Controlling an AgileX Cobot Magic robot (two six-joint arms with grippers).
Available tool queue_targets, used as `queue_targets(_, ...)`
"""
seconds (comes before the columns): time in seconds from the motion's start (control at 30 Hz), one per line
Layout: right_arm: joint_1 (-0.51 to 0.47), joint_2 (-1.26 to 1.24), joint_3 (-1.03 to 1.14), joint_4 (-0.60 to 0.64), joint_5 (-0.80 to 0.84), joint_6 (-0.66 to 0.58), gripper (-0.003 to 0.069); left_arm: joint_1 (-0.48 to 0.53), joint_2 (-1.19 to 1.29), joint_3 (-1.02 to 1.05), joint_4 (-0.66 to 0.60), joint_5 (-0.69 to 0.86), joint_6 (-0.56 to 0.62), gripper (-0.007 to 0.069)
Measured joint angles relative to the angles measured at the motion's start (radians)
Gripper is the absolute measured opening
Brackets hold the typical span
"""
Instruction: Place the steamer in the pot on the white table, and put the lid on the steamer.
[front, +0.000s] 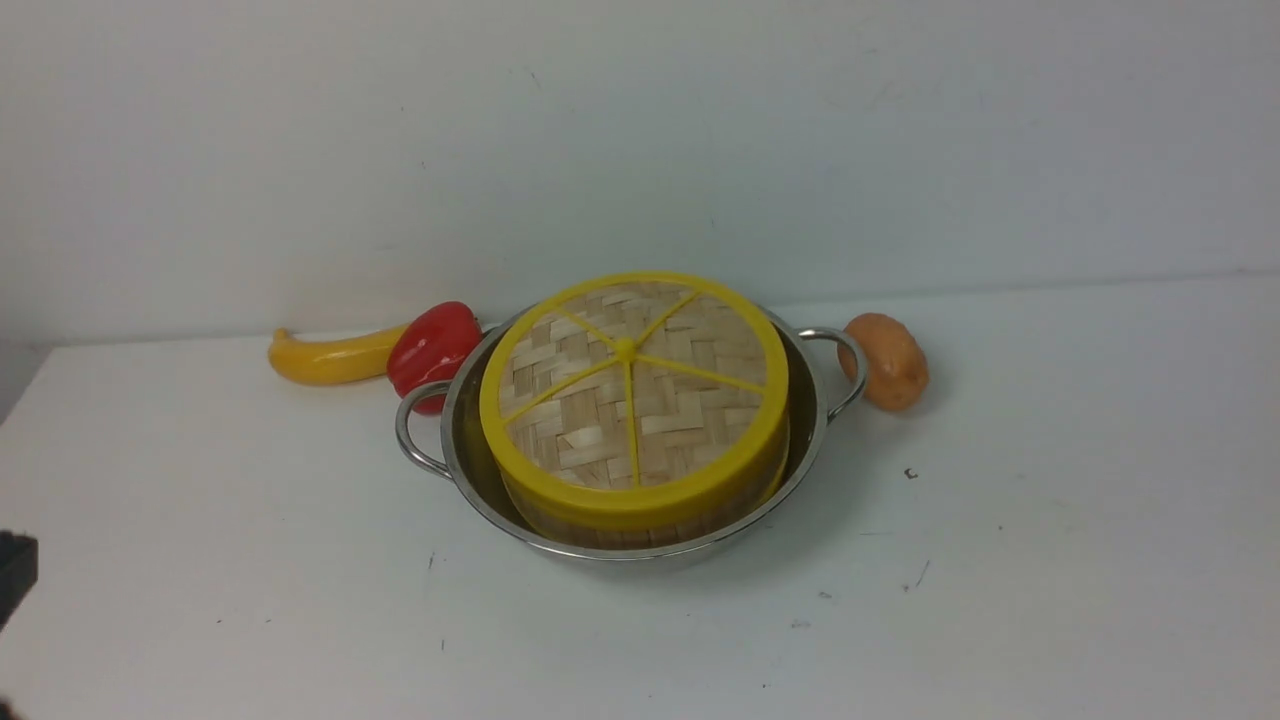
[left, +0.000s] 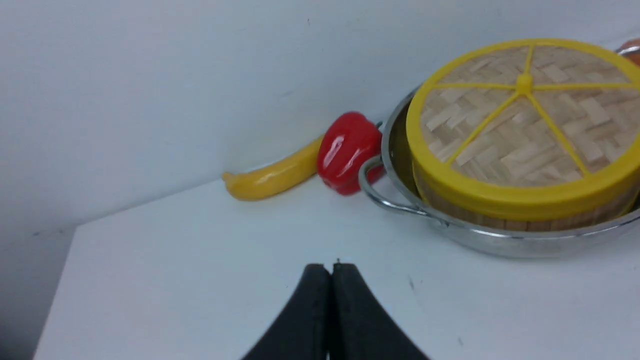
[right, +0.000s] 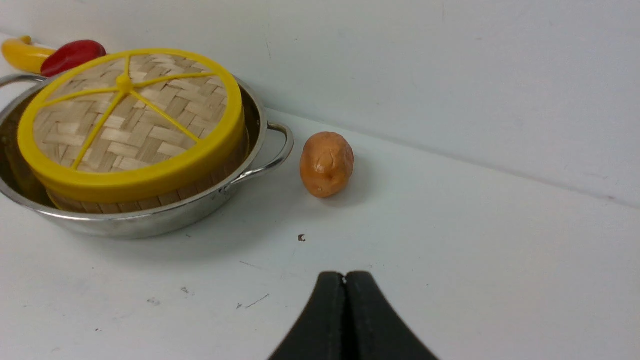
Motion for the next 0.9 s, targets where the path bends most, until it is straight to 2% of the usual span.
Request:
queue_targets(0.17,0.000,-0.072,0.129,0.001,-0.140,0.011,-0.0006,0.000,-0.151,0.138,-0.133,-0.130,-0.006,-0.0002)
queue_targets(0.33,0.000,-0.077,0.156,0.003,-0.160,0.018,0.0001,0.000,-0.202,0.206,-0.168,-0.190,-0.006,-0.0001)
queue_targets(0.73,0.000,-0.077,0.156,0.003,-0.167,0.018,0.0029,0.005,-0.229,0.223,-0.152,-0.186,0.016,0.0010)
queue_targets(0.9,0.000,-0.077,0.159,0.004,-0.169,0.018,0.0040,0.086,-0.309,0.290,-0.059,-0.212,0.048,0.0021)
